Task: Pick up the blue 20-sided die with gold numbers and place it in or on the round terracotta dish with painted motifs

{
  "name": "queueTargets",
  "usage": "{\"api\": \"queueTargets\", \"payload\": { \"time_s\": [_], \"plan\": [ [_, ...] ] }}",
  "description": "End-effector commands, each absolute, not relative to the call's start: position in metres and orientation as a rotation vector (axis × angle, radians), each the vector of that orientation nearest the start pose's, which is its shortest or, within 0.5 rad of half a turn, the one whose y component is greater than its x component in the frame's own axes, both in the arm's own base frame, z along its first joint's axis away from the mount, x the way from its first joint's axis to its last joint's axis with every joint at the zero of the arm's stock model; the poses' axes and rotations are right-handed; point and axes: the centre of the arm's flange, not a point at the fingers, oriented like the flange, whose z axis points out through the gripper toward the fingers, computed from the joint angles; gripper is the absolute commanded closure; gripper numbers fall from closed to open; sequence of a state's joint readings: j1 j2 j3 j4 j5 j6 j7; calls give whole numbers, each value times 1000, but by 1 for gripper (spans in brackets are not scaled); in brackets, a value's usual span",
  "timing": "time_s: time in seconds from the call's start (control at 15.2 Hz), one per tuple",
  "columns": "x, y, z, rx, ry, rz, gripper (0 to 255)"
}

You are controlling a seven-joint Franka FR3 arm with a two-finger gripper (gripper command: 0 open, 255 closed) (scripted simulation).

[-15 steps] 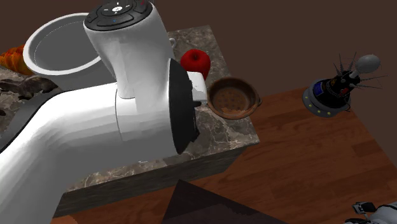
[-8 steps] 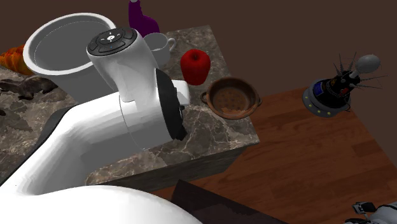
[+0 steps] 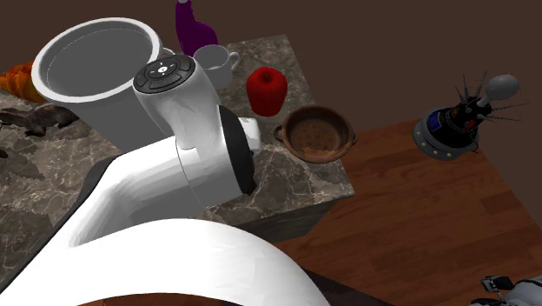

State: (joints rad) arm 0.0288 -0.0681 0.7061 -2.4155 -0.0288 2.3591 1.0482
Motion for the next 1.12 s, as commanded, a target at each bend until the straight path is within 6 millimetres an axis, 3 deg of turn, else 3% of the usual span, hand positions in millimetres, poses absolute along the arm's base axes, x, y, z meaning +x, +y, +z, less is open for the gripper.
{"api": "queueTargets", "payload": {
  "time_s": [0.0,0.2,0.26,0.86,1.06],
  "plan": [
    [358,322,330,-3151,467,-75,0],
    [358,322,330,-3151,467,-75,0],
    [358,322,330,-3151,467,-75,255],
    [358,322,330,-3151,467,-75,255],
    [358,322,346,-3151,467,-75,255]
  ]
}}
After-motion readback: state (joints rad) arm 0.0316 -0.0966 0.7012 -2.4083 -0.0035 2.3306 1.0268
